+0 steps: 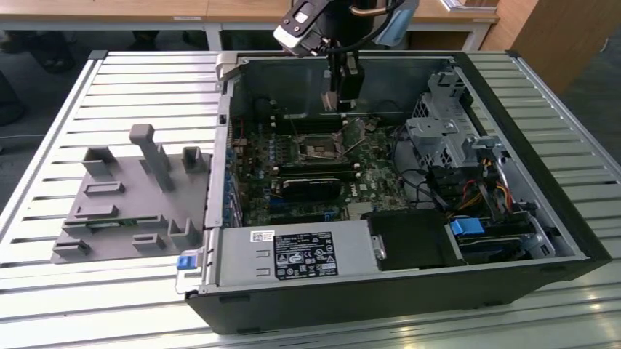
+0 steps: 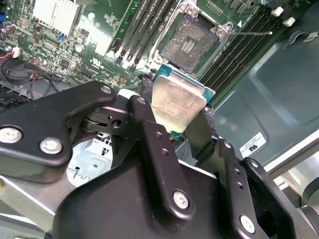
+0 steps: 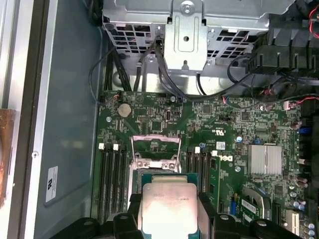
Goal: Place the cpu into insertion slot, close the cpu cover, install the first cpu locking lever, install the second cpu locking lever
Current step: 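Place the cpu into insertion slot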
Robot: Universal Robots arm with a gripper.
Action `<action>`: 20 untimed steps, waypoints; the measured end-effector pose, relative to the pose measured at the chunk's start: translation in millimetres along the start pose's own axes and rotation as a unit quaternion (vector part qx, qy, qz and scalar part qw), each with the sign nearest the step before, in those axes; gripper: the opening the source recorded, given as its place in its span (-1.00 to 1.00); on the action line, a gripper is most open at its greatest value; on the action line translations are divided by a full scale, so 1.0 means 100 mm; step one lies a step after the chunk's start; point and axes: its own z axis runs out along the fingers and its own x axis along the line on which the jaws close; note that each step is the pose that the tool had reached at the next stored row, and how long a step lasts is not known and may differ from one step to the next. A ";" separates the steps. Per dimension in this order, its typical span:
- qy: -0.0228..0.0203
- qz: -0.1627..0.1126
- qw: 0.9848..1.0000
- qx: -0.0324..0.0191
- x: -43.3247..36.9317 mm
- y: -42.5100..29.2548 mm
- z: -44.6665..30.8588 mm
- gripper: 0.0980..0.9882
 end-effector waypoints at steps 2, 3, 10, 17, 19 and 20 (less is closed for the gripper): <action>0.000 0.000 1.000 0.000 0.004 -0.001 0.020 -0.03; 0.000 0.001 1.000 0.001 0.005 -0.002 0.029 -0.03; 0.000 0.001 1.000 0.001 0.007 -0.007 0.072 -0.03; 0.000 0.002 1.000 0.002 0.018 -0.014 0.155 -0.03; -0.001 0.002 1.000 0.003 0.020 -0.016 0.187 -0.03; -0.001 0.002 1.000 0.003 0.020 -0.018 0.201 -0.03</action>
